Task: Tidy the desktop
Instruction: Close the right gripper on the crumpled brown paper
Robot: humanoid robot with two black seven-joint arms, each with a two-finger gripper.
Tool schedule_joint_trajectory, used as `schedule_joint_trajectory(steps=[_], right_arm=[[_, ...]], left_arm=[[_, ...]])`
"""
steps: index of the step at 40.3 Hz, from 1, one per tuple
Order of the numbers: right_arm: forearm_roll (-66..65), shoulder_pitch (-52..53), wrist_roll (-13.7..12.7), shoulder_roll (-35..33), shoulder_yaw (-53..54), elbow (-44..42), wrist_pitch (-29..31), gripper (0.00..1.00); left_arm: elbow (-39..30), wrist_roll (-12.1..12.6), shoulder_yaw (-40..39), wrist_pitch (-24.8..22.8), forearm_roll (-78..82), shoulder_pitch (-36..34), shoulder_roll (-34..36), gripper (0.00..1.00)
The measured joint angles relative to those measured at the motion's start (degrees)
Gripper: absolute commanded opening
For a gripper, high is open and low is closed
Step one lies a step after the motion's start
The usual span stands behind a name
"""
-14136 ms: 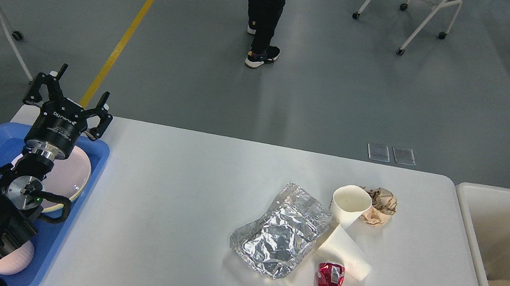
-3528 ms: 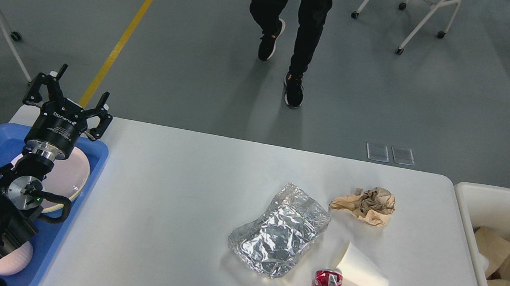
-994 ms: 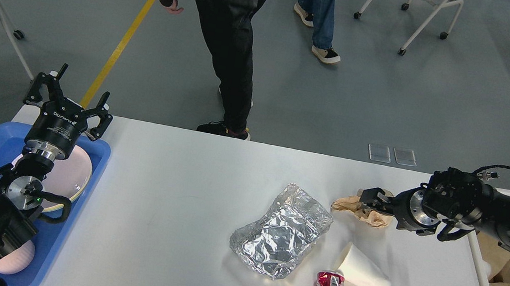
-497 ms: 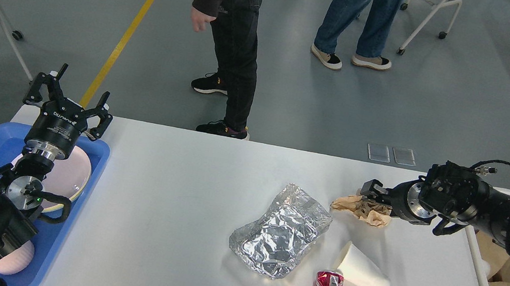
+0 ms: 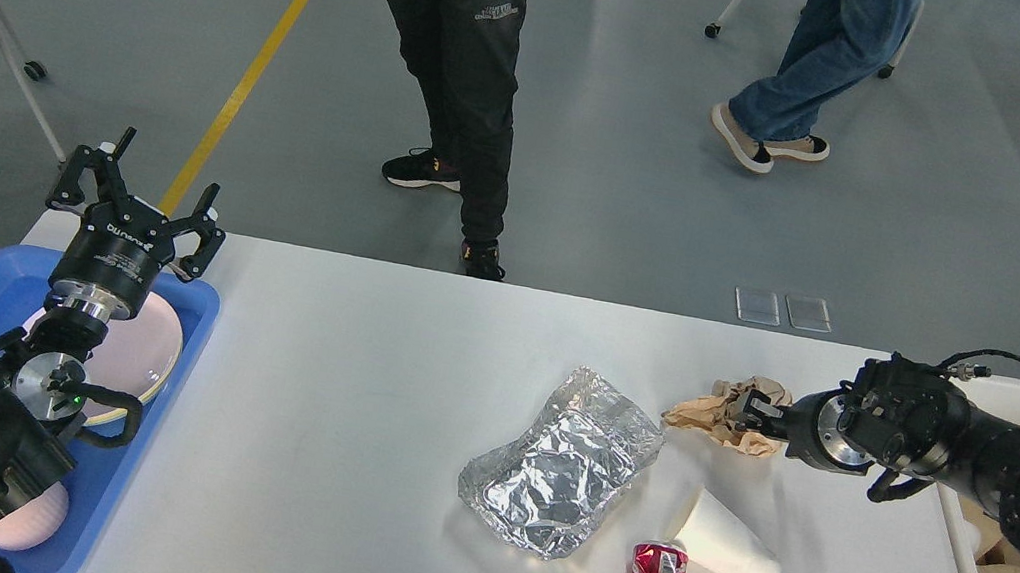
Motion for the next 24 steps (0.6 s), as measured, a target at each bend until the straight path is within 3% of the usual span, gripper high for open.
schedule_joint_trajectory(steps=[13, 24], right_arm=[[0.15, 0.68, -0.62, 0.87, 0.09, 0.88, 1.41, 0.0], [0.32, 1.43, -2.25, 0.87, 0.21, 1.01, 6.18, 0.0]], left_arm=[[0.0, 0.03, 0.0, 0.0, 0.0, 0.0, 0.0, 0.96], [0.0, 0.03, 0.0, 0.0, 0.0, 0.0, 0.0, 0.96]])
